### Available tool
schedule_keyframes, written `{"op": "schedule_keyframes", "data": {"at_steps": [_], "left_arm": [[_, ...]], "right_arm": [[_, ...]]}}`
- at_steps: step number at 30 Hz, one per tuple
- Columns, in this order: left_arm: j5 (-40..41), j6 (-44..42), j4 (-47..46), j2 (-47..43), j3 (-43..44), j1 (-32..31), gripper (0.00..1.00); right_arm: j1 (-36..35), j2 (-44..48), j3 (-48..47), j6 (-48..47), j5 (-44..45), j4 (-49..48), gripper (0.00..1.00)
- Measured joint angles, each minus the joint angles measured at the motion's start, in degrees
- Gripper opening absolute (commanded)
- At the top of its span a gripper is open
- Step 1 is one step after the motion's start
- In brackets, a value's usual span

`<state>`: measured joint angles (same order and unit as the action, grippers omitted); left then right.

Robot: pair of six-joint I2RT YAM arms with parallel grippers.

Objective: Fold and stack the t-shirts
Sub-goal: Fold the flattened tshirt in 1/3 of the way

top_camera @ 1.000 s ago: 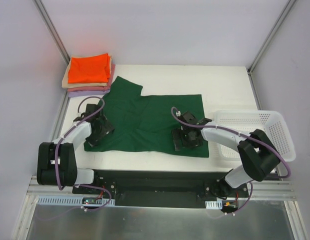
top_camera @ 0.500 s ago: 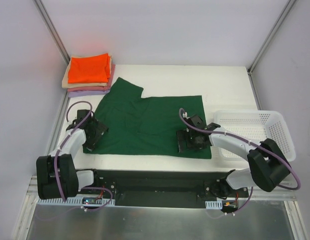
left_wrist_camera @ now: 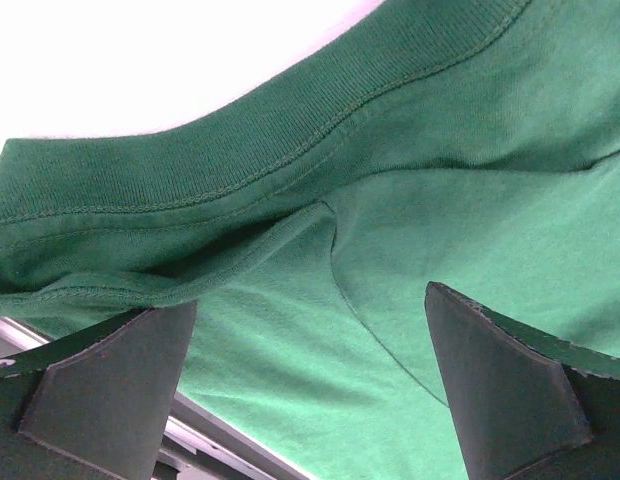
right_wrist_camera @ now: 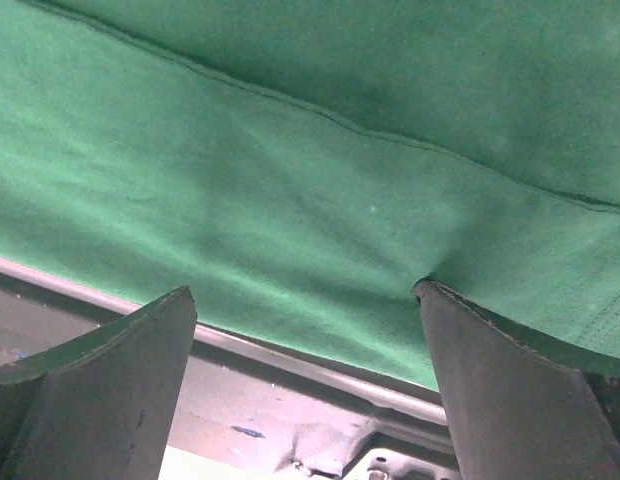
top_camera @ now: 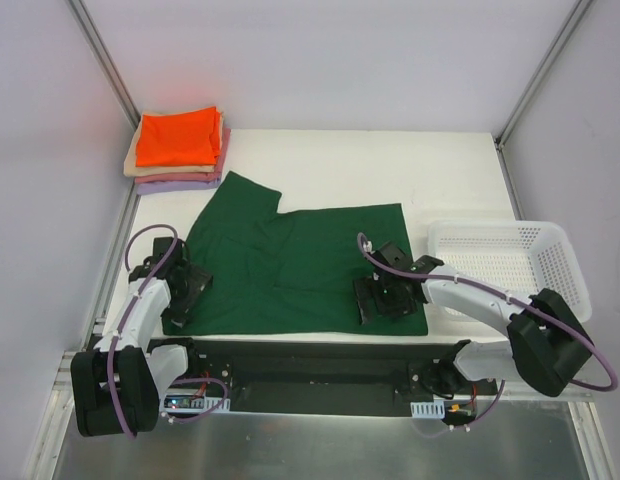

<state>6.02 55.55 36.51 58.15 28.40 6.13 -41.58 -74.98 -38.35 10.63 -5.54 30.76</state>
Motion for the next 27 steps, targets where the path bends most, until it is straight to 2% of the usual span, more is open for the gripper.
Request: {"op": "schedule_keyframes", "data": {"at_steps": [17, 22, 27], "left_arm": [[2.10, 0.04, 3.32, 0.22, 1.16, 0.00, 0.99], [2.05, -1.05, 4.72, -1.46, 4.68, 0.00, 0.99], [1.97, -1.22, 5.35, -2.97, 12.96, -0.02, 0.99]], "right_arm": [[-1.88, 3.26, 1.70, 2.27, -0.79, 1.84, 0.96], [-1.88, 6.34, 0.15, 1.79, 4.09, 4.81, 0.96], [-1.81, 7.58, -9.16, 0.22, 12.17, 6.45, 0.96]]}}
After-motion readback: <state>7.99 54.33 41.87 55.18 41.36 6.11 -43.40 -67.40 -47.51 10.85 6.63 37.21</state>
